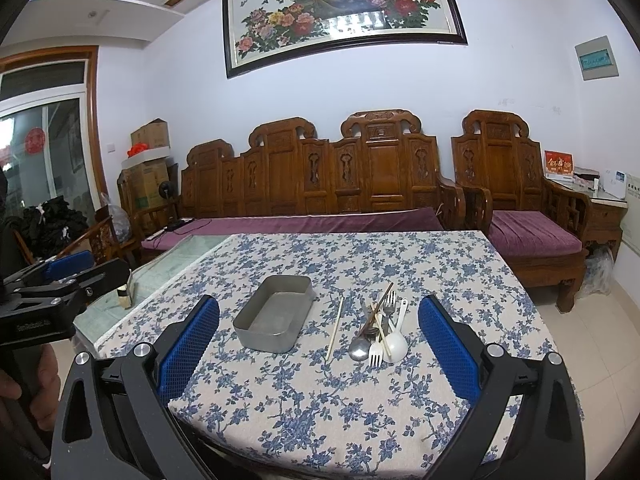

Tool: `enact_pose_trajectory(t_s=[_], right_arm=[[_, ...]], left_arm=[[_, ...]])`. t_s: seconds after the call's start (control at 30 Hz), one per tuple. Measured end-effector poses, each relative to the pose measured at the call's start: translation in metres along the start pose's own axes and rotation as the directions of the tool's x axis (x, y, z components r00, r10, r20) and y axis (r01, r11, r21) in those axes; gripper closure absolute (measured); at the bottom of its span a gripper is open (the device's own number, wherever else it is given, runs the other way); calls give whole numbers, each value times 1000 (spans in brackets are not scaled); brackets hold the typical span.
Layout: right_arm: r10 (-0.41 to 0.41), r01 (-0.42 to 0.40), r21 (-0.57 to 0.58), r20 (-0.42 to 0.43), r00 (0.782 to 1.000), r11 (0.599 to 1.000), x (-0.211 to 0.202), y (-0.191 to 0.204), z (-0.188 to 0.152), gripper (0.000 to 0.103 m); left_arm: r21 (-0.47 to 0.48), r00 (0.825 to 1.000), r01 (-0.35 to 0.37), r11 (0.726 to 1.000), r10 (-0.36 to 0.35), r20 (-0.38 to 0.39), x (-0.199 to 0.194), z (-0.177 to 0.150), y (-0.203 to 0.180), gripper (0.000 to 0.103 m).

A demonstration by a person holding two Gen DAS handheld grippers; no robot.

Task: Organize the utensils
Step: 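Move both tools forward toward the utensil pile beside the grey tray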

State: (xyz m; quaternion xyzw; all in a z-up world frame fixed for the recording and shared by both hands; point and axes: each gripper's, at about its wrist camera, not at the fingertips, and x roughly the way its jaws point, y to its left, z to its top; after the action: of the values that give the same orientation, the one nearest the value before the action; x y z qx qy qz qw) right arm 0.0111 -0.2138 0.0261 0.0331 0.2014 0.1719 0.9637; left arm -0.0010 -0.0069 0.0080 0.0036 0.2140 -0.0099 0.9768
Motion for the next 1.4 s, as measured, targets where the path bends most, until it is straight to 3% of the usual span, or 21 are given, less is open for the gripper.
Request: enact_pose_trajectory(t_s=[0.1, 0.33, 0.73, 1.1, 1.2, 1.4], right_arm=[[6, -6, -5, -12, 1000, 1000, 7, -1, -5, 3], [33, -35, -29, -73, 997, 999, 37, -7, -13, 15], [6, -17, -60, -170, 985, 998, 104, -38, -12, 27], [-32, 13, -70, -285, 958, 997, 178, -89, -23, 37], [-32, 9, -72, -322, 946, 997, 201, -102, -34, 42], [-12, -9, -51, -387, 922, 999, 233, -122, -60, 58]], left_arm=[[-5, 999, 10, 1000, -10, -35, 11, -5, 2, 6], [1, 991, 41, 999, -41, -126, 46, -20, 1, 6], [15, 980, 79, 997, -75, -186, 96, -31, -2, 6], [47, 966, 131, 990, -117, -228, 141, -34, -15, 6], [55, 968, 131, 990, -116, -224, 152, -34, -21, 7], [77, 954, 162, 984, -136, -266, 183, -37, -36, 7]])
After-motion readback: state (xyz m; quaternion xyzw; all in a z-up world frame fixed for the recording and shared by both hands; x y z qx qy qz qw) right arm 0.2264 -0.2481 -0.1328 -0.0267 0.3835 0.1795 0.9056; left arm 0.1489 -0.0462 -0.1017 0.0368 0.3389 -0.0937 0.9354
